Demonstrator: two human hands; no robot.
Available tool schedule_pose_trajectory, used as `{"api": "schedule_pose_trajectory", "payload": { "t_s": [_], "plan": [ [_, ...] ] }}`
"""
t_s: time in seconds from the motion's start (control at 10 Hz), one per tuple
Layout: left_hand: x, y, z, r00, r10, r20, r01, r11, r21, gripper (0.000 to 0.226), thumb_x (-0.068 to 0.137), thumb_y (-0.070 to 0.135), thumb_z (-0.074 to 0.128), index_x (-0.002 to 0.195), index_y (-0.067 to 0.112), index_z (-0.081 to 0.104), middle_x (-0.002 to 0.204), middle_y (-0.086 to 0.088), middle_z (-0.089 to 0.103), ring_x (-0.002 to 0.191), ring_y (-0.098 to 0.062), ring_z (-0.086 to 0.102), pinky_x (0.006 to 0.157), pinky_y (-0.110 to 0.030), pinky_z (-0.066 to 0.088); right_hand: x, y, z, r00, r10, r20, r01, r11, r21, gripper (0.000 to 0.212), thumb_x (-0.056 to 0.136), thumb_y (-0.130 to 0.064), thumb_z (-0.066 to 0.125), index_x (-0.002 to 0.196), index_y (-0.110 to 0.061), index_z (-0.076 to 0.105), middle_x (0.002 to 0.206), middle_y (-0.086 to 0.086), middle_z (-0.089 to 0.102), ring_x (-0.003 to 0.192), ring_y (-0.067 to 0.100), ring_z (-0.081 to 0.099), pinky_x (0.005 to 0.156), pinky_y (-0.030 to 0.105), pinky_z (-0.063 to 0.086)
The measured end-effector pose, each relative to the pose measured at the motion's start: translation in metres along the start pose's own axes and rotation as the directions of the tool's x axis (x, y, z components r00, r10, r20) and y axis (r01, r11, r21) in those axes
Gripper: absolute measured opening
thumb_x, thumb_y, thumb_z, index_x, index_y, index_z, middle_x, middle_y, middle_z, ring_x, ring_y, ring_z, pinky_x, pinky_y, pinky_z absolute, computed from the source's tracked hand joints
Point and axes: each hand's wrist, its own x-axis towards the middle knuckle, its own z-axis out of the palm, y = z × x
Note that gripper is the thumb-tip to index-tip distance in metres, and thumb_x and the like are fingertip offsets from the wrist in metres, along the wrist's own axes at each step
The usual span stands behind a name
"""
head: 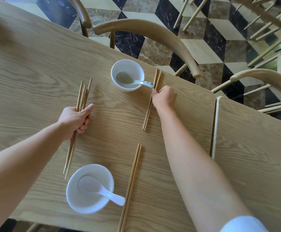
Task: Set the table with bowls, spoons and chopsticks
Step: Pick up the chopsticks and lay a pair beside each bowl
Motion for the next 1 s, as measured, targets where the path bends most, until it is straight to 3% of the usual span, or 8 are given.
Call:
{"api": "schedule_pose_trajectory", "payload": {
  "t_s": [0.2, 1.0],
  "plan": [
    [0.0008, -0.0006, -0.0001, 1.000, -0.001, -0.005, 0.001, 1.000, 0.001, 0.042, 0.089, 0.042, 0.070, 0.069, 0.009, 0.054, 0.045, 0.000, 0.046, 0.032, -0.011, 0.035, 0.032, -0.015, 0.024, 0.0132, -0.0088, 0.0001, 0.999, -0.038, 0.025, 0.040, 0.996, -0.080, 0.028, 0.086, -0.025, 0.072, 0.105, -0.006, 0.067, 0.113, 0.015, 0.066, 0.106, 0.031, 0.064, 0.088, 0.036, 0.055],
    [0.0013, -0.0011, 0.0013, 1.000, 0.004, -0.011, -0.004, 1.000, 0.000, 0.042, 0.090, 0.042, 0.069, 0.068, 0.011, 0.053, 0.045, 0.000, 0.046, 0.031, -0.011, 0.034, 0.032, -0.015, 0.024, 0.0123, -0.0088, 0.0009, 0.998, -0.057, 0.025, 0.060, 0.990, -0.126, 0.024, 0.088, -0.016, 0.066, 0.110, -0.007, 0.067, 0.118, 0.016, 0.063, 0.107, 0.034, 0.063, 0.091, 0.038, 0.054]
  ]
}}
